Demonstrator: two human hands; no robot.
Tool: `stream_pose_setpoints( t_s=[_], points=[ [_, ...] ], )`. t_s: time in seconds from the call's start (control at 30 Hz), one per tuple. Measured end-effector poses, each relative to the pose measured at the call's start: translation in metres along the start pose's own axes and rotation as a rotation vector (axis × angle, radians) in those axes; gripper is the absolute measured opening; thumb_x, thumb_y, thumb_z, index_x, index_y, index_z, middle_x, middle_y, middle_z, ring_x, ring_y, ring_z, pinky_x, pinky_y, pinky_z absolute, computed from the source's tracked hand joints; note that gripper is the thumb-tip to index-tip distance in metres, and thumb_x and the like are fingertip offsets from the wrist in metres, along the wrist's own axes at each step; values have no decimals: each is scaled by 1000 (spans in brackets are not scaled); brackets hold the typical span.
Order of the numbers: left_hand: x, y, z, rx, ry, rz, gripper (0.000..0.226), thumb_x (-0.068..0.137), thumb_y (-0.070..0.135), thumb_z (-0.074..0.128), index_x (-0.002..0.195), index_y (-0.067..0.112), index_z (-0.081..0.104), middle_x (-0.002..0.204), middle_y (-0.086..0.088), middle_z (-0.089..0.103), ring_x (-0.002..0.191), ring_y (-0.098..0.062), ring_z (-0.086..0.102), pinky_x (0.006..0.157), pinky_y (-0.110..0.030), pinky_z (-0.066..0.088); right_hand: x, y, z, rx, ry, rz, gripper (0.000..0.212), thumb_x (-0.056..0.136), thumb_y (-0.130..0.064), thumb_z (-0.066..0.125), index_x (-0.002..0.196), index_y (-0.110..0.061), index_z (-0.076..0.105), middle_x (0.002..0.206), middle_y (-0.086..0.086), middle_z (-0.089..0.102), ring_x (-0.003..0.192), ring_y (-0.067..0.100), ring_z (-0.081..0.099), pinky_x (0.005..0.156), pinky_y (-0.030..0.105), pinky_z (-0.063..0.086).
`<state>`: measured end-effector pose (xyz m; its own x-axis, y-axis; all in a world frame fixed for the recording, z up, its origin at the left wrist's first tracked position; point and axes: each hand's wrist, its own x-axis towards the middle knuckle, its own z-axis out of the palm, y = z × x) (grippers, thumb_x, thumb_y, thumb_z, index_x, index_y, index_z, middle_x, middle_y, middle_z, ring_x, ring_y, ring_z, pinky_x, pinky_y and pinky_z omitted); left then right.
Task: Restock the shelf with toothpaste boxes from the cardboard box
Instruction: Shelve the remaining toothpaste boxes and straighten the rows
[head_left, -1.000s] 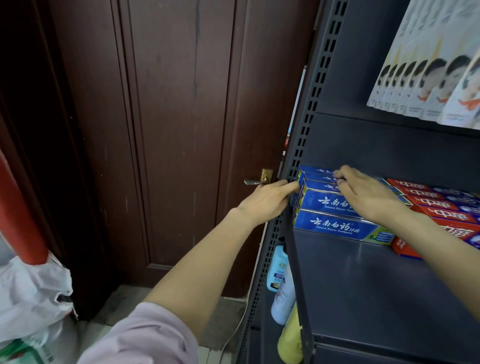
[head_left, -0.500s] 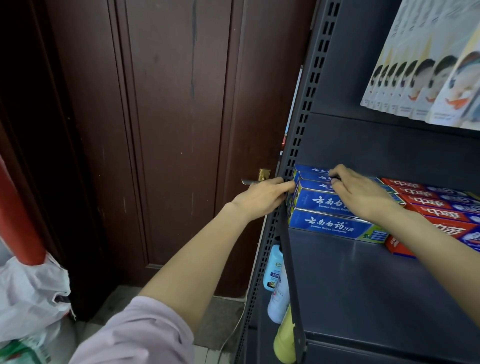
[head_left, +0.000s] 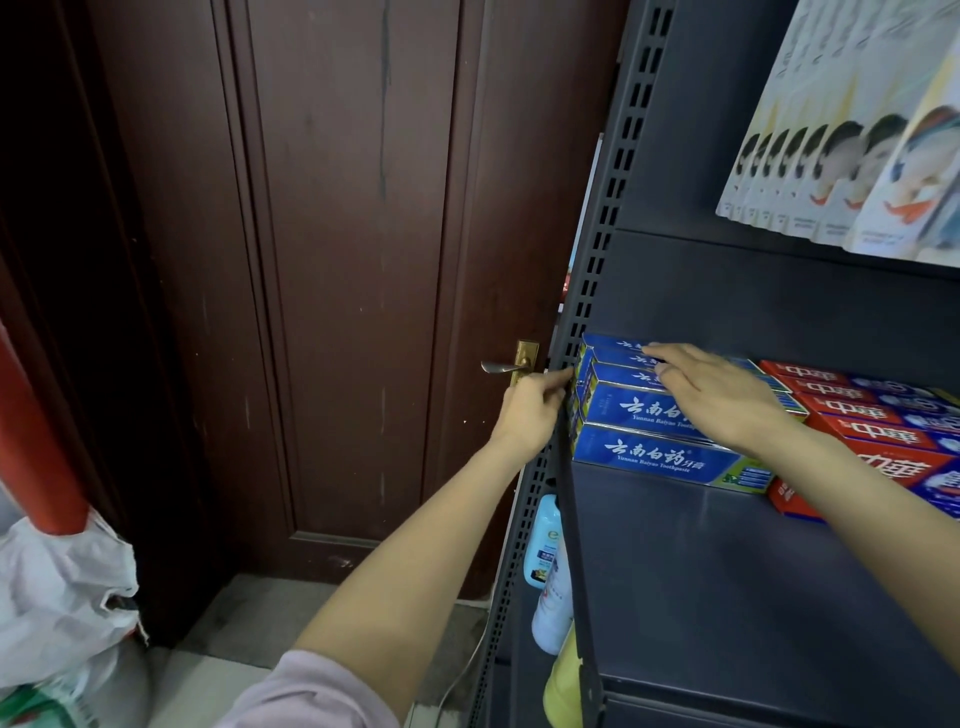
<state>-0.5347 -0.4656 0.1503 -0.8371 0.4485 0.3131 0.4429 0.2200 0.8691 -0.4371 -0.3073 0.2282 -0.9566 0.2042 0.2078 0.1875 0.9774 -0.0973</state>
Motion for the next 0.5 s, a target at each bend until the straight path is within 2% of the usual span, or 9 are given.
stream_pose_setpoints(
  t_s=[0.13,0.23,0.3,0.37,0.43,0.5],
  points=[
    [3,0,2,67,30,41,45,95,-4,35,135,9,51,132,-13,57,124,-25,52,108,-30,40,-1,-1,0,-11,9,-2,45,102,-31,18,145,-26,29,153,-7,29,139,19,32,112,39,28],
    [3,-1,3,103,20,-21,41,98,3,34,134,8,53,130,-16,57,116,-32,57,93,-29,45,0,-2,0,-18,2,-2,45,102,-31,17,145,-25,29,154,-6,29,139,19,32,111,39,29],
    [0,7,5,-71,64,-72,39,102,14,32,136,9,49,133,-13,56,122,-28,53,96,-25,40,-1,-3,0,-20,1,3,45,102,-31,17,145,-25,29,153,-6,30,137,19,33,108,38,30],
    [-2,19,13,-391,37,-153,44,104,32,28,136,11,47,129,-7,58,121,-20,53,102,-28,39,-3,-4,0,-25,20,9,44,102,-32,16,143,-25,31,151,-6,33,135,19,36,103,35,32],
    [-4,31,23,-615,-53,-273,56,100,49,24,134,12,48,114,-5,63,102,-17,61,88,-31,50,-4,-6,1,-32,59,17,43,102,-34,15,141,-25,34,147,-5,35,131,20,38,98,34,35],
    [0,35,30,-703,-77,-382,66,96,59,25,141,14,41,114,-7,63,93,-17,64,74,-28,54,-3,-7,1,-36,74,26,44,102,-37,15,141,-27,33,147,-7,34,131,20,39,96,35,37]
  ],
)
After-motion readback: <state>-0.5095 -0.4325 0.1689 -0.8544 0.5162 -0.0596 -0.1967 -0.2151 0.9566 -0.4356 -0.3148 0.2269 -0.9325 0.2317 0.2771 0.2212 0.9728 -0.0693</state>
